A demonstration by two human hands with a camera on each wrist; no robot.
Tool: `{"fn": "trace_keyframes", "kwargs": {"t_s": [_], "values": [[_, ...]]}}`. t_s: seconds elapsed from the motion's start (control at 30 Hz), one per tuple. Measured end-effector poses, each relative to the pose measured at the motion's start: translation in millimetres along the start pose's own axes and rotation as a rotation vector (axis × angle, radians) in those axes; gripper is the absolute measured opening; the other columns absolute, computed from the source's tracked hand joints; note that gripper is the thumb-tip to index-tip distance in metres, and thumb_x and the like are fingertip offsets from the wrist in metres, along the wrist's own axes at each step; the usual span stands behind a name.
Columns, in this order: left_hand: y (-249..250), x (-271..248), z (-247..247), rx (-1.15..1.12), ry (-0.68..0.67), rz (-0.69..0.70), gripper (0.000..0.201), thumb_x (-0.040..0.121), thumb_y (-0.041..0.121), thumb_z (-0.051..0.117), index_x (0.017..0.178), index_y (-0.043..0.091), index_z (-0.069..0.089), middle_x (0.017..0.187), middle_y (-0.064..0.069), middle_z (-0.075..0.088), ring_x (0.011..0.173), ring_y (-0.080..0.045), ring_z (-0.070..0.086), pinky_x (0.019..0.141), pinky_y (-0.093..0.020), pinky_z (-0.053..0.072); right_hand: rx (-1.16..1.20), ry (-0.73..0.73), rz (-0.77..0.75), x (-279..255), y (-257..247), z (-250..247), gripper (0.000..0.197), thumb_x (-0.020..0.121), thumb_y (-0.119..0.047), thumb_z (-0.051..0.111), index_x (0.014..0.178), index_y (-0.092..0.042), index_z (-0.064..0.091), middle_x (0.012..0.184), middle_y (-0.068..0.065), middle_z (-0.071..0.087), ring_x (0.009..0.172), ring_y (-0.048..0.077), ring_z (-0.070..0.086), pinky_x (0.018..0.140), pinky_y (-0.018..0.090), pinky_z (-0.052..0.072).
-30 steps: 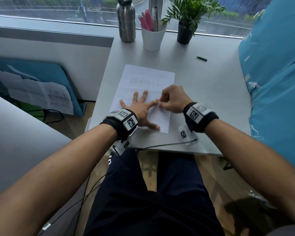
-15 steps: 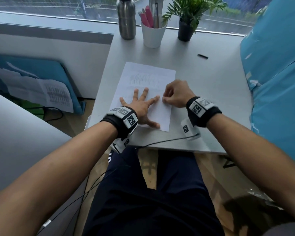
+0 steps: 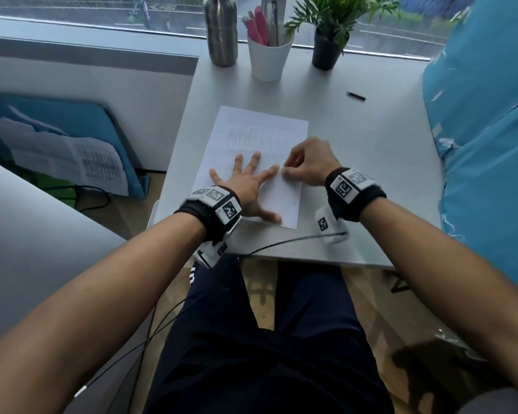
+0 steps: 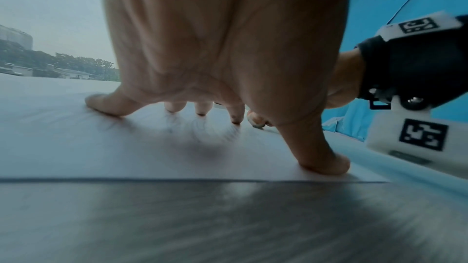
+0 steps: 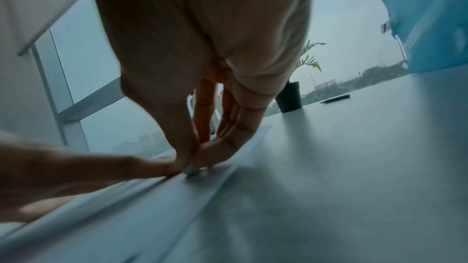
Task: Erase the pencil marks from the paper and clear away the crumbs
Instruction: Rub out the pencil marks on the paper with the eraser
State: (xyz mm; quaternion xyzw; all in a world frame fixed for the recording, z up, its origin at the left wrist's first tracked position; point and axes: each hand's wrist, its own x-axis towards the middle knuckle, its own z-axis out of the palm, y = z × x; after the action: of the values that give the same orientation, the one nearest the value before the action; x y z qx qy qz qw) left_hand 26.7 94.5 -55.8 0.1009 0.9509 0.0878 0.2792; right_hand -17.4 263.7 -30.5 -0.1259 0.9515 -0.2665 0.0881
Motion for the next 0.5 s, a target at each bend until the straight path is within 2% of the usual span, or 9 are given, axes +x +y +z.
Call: {"fn": "trace_keyframes", "kwargs": {"t_s": [0.07,0.1,0.13,0.2,0.27,0.33,0.4,0.43,0.5], "values": [[-1.2,2.0,-0.2,-0.010,0.012,0.006,0.125,0.057,0.079,0.072,0.150,0.051,-0.006,0.158,0.009,-0.031,0.145,-0.028,-0.027,0.101,-0.081,-0.004,-0.032,-0.068,-0.075,-10.1,-9.7,10.6,0.009,0.071,-0.014,0.074,0.078,-0.010,0.077,0.073,0.004,0.073,0.064,0.013,0.066,0.061,0.019,0.053],[-1.8,3.0,0.8,-0.016,0.018,0.009,0.125,0.056,0.079,0.072,0.150,0.051,-0.007,0.158,0.009,-0.031,0.145,-0.028,-0.028,0.101,-0.081,-0.004,-0.037,-0.134,-0.149,-18.1,-14.7,17.6,0.009,0.070,-0.013,0.073,0.078,-0.011,0.077,0.072,0.004,0.073,0.063,0.013,0.066,0.060,0.019,0.053],[-2.3,3.1,1.4,-0.017,0.021,0.012,0.126,0.056,0.080,0.072,0.150,0.051,-0.008,0.158,0.009,-0.031,0.145,-0.027,-0.028,0.101,-0.081,-0.004,-0.028,-0.157,-0.175,-20.5,-15.5,20.2,0.008,0.071,-0.013,0.073,0.077,-0.011,0.077,0.071,0.004,0.073,0.061,0.011,0.065,0.057,0.013,0.049],[-1.9,1.9,2.9,-0.009,0.015,0.009,0.127,0.056,0.080,0.071,0.150,0.049,-0.008,0.158,0.010,-0.030,0.146,-0.027,-0.027,0.101,-0.081,-0.004,0.002,-0.073,-0.058,-7.7,-6.0,9.8,0.007,0.073,-0.016,0.075,0.078,-0.012,0.077,0.070,0.002,0.071,0.056,0.006,0.059,0.052,0.002,0.038],[-2.0,1.3,1.9,-0.005,0.016,-0.002,0.129,0.056,0.081,0.071,0.151,0.048,-0.009,0.158,0.011,-0.030,0.146,-0.026,-0.026,0.102,-0.080,-0.004,0.019,0.009,-0.001,-0.6,-3.1,1.4,0.008,0.073,-0.018,0.076,0.078,-0.012,0.078,0.070,0.000,0.071,0.058,0.006,0.061,0.054,0.002,0.040],[-2.8,3.9,1.2,-0.005,0.017,0.004,0.130,0.055,0.081,0.070,0.151,0.047,-0.011,0.158,0.011,-0.031,0.146,-0.026,-0.027,0.101,-0.081,-0.004,-0.026,-0.096,-0.080,-11.0,-13.5,12.4,0.005,0.072,-0.014,0.074,0.076,-0.012,0.077,0.072,0.002,0.073,0.061,0.009,0.063,0.055,0.008,0.043],[-3.7,4.6,2.0,-0.001,0.017,0.010,0.131,0.055,0.082,0.070,0.151,0.047,-0.012,0.158,0.011,-0.031,0.146,-0.026,-0.027,0.101,-0.081,-0.003,-0.025,-0.194,-0.166,-19.8,-17.9,19.9,0.006,0.071,-0.011,0.074,0.077,-0.011,0.076,0.072,0.003,0.073,0.060,0.009,0.062,0.052,0.003,0.040],[-3.6,4.0,2.8,0.002,0.016,0.011,0.130,0.055,0.082,0.070,0.151,0.048,-0.011,0.158,0.011,-0.030,0.146,-0.026,-0.027,0.101,-0.081,-0.003,-0.030,-0.164,-0.127,-14.0,-13.4,14.6,0.007,0.072,-0.013,0.076,0.078,-0.010,0.077,0.073,0.003,0.073,0.060,0.008,0.061,0.051,0.002,0.040],[-3.0,2.1,3.0,0.002,0.019,0.006,0.129,0.055,0.082,0.070,0.151,0.048,-0.010,0.158,0.012,-0.030,0.146,-0.025,-0.026,0.101,-0.081,-0.003,0.009,-0.009,-0.021,-0.3,-2.2,0.2,0.011,0.072,-0.017,0.077,0.080,-0.010,0.077,0.073,0.003,0.072,0.062,0.008,0.061,0.052,0.002,0.042]]}}
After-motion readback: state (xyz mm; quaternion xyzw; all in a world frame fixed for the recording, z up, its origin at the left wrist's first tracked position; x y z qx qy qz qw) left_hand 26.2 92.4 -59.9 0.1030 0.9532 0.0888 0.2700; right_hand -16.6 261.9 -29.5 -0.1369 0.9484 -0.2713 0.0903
